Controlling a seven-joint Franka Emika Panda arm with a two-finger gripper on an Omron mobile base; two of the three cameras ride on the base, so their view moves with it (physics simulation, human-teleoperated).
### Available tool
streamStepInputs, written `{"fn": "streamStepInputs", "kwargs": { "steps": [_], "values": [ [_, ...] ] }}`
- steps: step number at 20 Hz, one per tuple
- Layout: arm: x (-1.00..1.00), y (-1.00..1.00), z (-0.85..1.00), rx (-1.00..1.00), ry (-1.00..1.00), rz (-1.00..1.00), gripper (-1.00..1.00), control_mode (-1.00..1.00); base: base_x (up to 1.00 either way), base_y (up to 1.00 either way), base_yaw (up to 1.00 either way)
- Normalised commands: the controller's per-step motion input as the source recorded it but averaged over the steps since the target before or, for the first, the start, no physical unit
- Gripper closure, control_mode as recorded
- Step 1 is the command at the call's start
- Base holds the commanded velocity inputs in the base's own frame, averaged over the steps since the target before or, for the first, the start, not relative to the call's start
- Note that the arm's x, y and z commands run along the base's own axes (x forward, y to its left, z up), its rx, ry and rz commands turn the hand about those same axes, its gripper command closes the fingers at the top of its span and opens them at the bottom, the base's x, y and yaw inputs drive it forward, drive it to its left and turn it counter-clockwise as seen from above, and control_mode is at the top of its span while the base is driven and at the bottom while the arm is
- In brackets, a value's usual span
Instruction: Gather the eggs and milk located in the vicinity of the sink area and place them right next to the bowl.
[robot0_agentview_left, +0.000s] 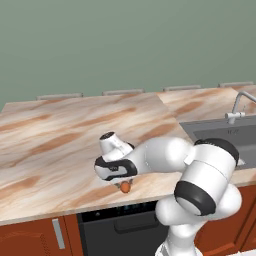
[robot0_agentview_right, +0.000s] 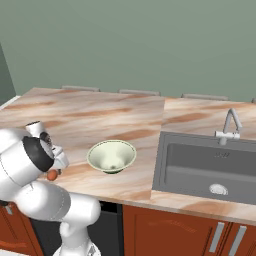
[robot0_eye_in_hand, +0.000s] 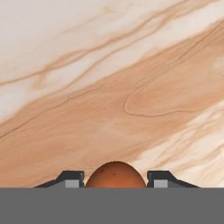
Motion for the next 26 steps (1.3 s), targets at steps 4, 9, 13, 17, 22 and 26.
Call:
{"fn": "streamStepInputs", "kwargs": {
  "steps": [4, 9, 13, 17, 22, 26],
  "values": [
    [0.00, -0.54, 0.11, -0.02, -0.22, -0.15, 1.00, -1.00, 0.00, 0.00, 0.00],
    [0.02, -0.62, 0.15, -0.01, -0.16, -0.16, 1.00, -1.00, 0.00, 0.00, 0.00],
    [0.08, -0.47, 0.10, -0.04, -0.11, -0.13, 1.00, -1.00, 0.00, 0.00, 0.00],
    [0.06, -0.23, 0.21, -0.06, -0.10, -0.08, 1.00, -1.00, 0.00, 0.00, 0.00],
    [0.06, -0.16, 0.16, -0.05, -0.15, -0.03, 1.00, -1.00, 0.00, 0.00, 0.00],
    [0.00, -0.07, 0.00, 0.00, -0.10, -0.05, 1.00, -1.00, 0.00, 0.00, 0.00]
  ]
}}
